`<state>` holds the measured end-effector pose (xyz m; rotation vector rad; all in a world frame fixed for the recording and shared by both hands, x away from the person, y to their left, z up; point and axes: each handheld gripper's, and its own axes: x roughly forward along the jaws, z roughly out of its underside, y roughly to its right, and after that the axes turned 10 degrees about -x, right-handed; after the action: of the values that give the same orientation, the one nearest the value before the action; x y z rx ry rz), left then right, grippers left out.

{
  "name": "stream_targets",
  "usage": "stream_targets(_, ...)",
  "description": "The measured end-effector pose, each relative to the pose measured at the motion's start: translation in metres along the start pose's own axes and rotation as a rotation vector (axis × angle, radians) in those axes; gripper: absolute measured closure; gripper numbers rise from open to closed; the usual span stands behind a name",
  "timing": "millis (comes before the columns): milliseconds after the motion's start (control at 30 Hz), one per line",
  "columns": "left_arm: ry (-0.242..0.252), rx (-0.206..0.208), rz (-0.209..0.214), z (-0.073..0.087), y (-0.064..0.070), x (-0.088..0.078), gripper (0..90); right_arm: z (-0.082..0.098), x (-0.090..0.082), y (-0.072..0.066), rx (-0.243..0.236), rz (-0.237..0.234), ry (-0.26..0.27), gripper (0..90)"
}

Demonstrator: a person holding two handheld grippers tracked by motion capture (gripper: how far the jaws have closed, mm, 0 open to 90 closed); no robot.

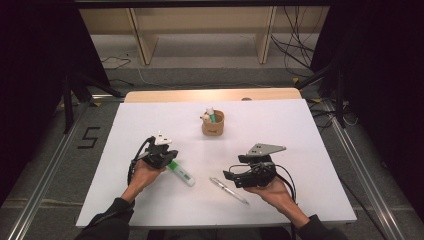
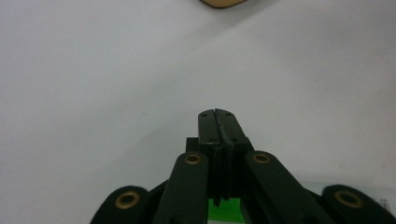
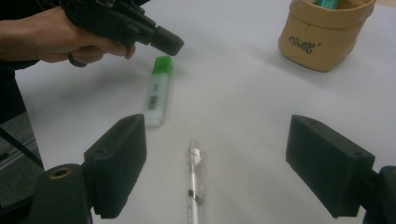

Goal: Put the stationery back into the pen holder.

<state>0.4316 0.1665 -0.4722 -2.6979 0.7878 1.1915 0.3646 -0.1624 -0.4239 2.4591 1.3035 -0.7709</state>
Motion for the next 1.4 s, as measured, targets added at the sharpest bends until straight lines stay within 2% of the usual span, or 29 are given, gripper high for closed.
stream_targets(400,-0.105,0.038,-0.015,0.006,0.005,0.003,89.3,0.001,0.0,0.001,0.002,0.0,-0.007,21.2)
stream_targets(567,-0.163,0.06,-0.021,0.013,0.006,-0.004,89.3,0.001,-0.001,0.002,0.005,0.004,-0.006,21.3)
stream_targets(867,-0.222,0.069,-0.031,0.021,0.008,-0.016,89.3,0.001,-0.002,0.003,0.005,0.006,-0.004,21.3)
stream_targets(933,-0.224,0.061,-0.029,0.024,0.008,-0.019,89.2,0.001,-0.002,0.003,0.005,0.007,-0.002,21.3)
stream_targets(1167,-0.261,0.072,-0.01,0.031,0.013,-0.027,89.2,0.002,-0.003,0.004,0.006,0.012,-0.002,21.3)
stream_targets(1333,-0.271,0.084,-0.001,0.032,0.015,-0.032,89.1,0.002,-0.004,0.004,0.006,0.012,-0.002,21.3)
stream_targets(1400,-0.27,0.082,0.008,0.029,0.015,-0.034,86.4,0.002,-0.004,0.004,0.008,0.011,-0.003,21.3)
